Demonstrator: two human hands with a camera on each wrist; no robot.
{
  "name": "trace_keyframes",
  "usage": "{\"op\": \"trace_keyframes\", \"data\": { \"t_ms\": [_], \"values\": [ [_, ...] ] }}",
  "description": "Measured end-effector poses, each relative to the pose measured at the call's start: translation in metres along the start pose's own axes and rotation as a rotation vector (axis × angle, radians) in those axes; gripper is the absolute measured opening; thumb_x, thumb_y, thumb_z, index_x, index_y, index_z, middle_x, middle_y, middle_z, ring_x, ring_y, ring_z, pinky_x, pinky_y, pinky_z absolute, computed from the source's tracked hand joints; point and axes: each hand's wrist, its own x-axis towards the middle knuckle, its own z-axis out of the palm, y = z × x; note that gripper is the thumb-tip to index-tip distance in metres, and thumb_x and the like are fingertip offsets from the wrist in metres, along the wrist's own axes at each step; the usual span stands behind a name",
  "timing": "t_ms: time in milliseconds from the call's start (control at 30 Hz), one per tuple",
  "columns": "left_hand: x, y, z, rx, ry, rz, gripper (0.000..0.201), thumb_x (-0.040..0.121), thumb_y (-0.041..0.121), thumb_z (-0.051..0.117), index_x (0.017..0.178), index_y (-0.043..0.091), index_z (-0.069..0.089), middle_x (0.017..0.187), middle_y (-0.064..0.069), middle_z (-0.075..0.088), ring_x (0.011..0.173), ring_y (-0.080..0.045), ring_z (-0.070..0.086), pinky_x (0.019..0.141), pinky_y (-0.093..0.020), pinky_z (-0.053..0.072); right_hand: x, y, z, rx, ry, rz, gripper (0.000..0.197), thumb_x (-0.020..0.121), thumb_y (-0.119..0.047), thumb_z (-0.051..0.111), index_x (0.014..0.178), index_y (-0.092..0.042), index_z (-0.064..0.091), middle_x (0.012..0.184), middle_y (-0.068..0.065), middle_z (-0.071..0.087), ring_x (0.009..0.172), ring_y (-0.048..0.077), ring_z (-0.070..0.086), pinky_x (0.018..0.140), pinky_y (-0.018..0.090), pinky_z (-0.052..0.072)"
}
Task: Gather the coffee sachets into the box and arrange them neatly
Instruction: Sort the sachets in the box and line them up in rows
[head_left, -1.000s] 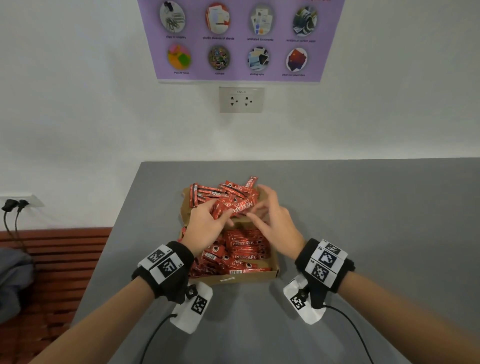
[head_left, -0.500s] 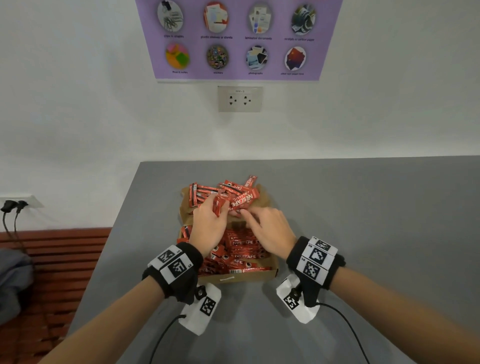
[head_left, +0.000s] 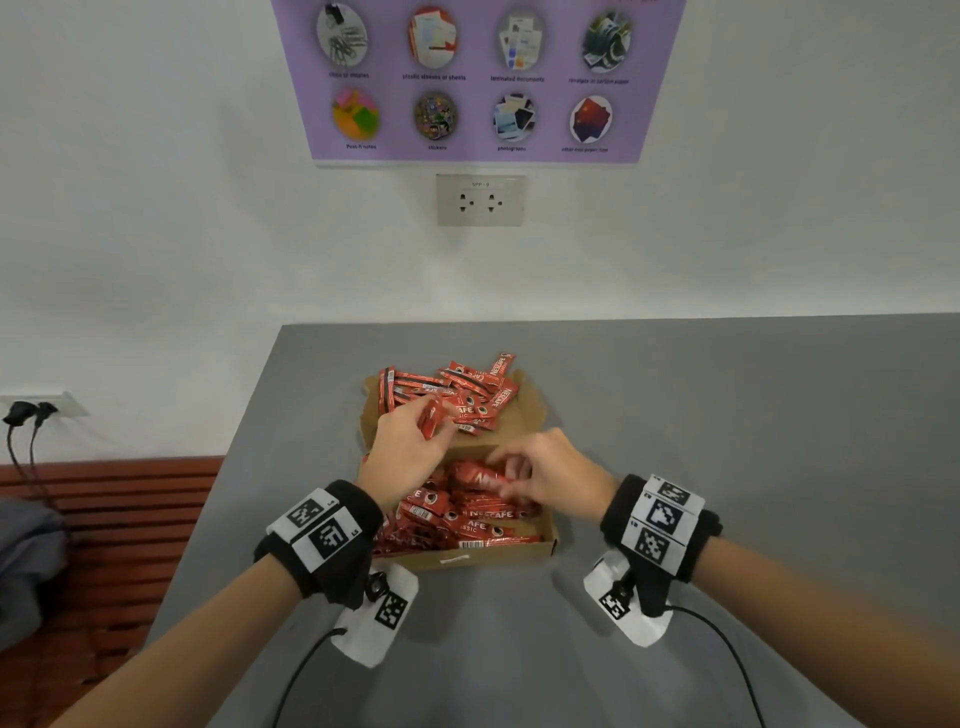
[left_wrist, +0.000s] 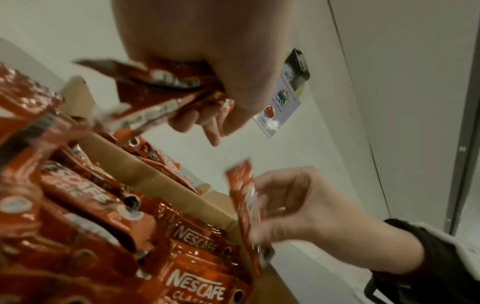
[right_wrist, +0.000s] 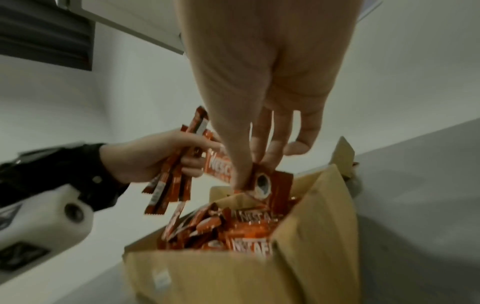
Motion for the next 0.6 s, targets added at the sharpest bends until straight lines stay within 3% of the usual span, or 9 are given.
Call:
{"op": "trace_keyframes", "data": {
  "t_ms": [67, 133, 267, 333, 433, 600],
  "values": [
    [-0.004, 0.002, 0.001, 0.051, -0.149, 0.038, 0.017, 0.085, 0.003, 0.059, 0.091, 0.018, 0.065, 0.086, 0.001, 0.068, 0.077, -0.009, 0.064, 0.068, -0.014, 0.050, -0.003, -0.001, 0.005, -0.018, -0.056, 0.031, 0.018, 0.074, -0.014, 0.077, 0.087, -0.014, 0.064, 0.073, -0.008, 0.059, 0.070, 0.011, 0.063, 0.073, 0.030, 0.054],
    [-0.007, 0.001, 0.003, 0.146, -0.285, 0.054, 0.013, 0.080, 0.006, 0.065, 0.089, 0.015, 0.068, 0.086, 0.003, 0.068, 0.081, -0.009, 0.065, 0.075, -0.018, 0.054, -0.003, 0.000, 0.008, -0.065, -0.081, 0.035, 0.020, 0.074, -0.014, 0.077, 0.076, -0.016, 0.058, 0.074, -0.005, 0.060, 0.075, 0.015, 0.063, 0.073, 0.032, 0.053],
    [-0.008, -0.008, 0.008, 0.414, -0.447, 0.084, 0.018, 0.075, 0.028, 0.075, 0.078, 0.015, 0.063, 0.079, 0.002, 0.068, 0.070, -0.011, 0.064, 0.067, -0.028, 0.054, -0.004, 0.000, 0.013, -0.132, -0.107, 0.024, 0.018, 0.075, -0.018, 0.076, 0.078, -0.010, 0.060, 0.085, 0.002, 0.064, 0.079, 0.016, 0.060, 0.072, 0.028, 0.050],
    [-0.009, -0.011, 0.012, 0.527, -0.471, 0.092, 0.016, 0.079, 0.029, 0.072, 0.078, 0.020, 0.059, 0.083, 0.002, 0.067, 0.072, -0.012, 0.062, 0.066, -0.026, 0.051, -0.003, -0.001, 0.015, -0.128, -0.110, 0.022, 0.019, 0.075, -0.017, 0.076, 0.075, -0.013, 0.058, 0.084, 0.001, 0.064, 0.077, 0.015, 0.059, 0.071, 0.028, 0.050],
    [-0.009, -0.016, 0.017, 0.605, -0.486, 0.080, 0.011, 0.083, 0.030, 0.066, 0.085, 0.019, 0.062, 0.090, 0.002, 0.067, 0.081, -0.016, 0.063, 0.075, -0.032, 0.053, -0.002, -0.002, 0.015, -0.174, -0.109, 0.023, 0.021, 0.077, -0.019, 0.074, 0.073, -0.019, 0.053, 0.085, 0.001, 0.064, 0.078, 0.014, 0.059, 0.071, 0.028, 0.050],
    [-0.008, -0.017, 0.020, 0.630, -0.497, 0.068, 0.014, 0.086, 0.028, 0.062, 0.091, 0.015, 0.066, 0.091, 0.001, 0.068, 0.080, -0.016, 0.063, 0.075, -0.033, 0.054, -0.006, -0.004, 0.013, -0.249, -0.136, -0.007, 0.005, 0.081, -0.010, 0.065, 0.082, -0.013, 0.061, 0.089, 0.000, 0.065, 0.080, 0.015, 0.059, 0.075, 0.032, 0.051]
  ]
}}
